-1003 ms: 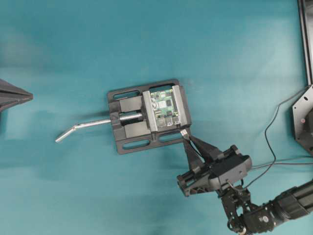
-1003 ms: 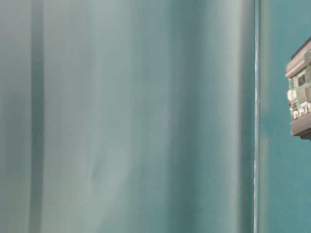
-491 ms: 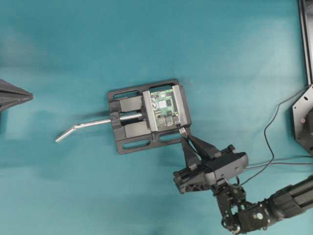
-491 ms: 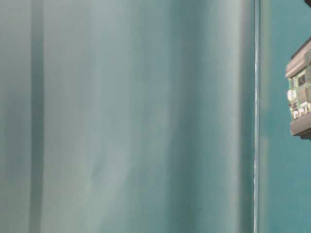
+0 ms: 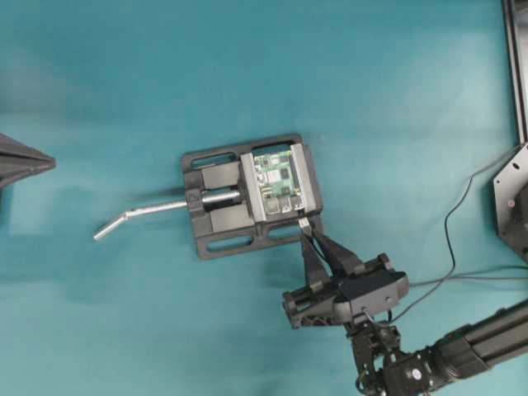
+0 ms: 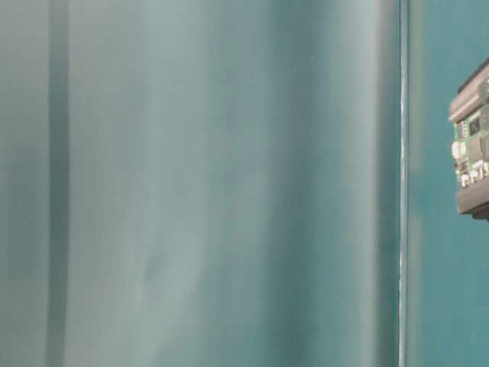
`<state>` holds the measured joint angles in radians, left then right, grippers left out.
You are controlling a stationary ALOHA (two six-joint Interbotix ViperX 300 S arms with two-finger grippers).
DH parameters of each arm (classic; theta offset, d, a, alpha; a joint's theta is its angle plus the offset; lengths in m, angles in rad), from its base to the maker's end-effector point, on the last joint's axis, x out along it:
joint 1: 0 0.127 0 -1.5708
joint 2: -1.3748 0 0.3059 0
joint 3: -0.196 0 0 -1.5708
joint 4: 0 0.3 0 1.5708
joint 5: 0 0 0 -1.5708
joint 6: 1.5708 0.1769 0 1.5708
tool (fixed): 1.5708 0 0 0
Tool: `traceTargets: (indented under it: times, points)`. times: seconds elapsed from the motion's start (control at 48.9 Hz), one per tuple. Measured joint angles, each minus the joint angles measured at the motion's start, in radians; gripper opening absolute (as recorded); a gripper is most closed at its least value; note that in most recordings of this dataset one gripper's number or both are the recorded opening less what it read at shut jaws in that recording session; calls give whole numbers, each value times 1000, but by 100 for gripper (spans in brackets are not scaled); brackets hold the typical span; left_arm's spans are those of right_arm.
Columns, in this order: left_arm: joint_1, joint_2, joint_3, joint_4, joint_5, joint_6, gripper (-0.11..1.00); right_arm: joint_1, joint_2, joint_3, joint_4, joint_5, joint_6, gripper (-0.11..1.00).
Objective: Insert the USB into the fixed PCB.
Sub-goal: 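Align the USB plug with the upper-right USB port on the board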
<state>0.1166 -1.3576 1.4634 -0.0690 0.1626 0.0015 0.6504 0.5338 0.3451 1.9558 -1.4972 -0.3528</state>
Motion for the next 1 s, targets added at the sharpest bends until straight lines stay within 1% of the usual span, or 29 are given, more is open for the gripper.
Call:
traceTargets:
  times: [0.205, 0.43, 0.532, 0.594, 1.003]
  points:
    - [2, 0, 0, 0, 0, 2, 4, -8, 6, -23, 15, -9, -2, 19]
    - [0, 0, 0, 0, -2, 0, 4, -12, 12, -43, 21, -63, -2, 19]
    - [0, 0, -2, 0, 0, 0, 4, -21, 18, -61, 43, -77, -2, 19]
    - [0, 0, -2, 0, -2, 0, 4, -26, 26, -74, 46, -80, -2, 19]
    - [0, 0, 0, 0, 0, 0, 4, -26, 40, -101, 49, -80, -2, 19]
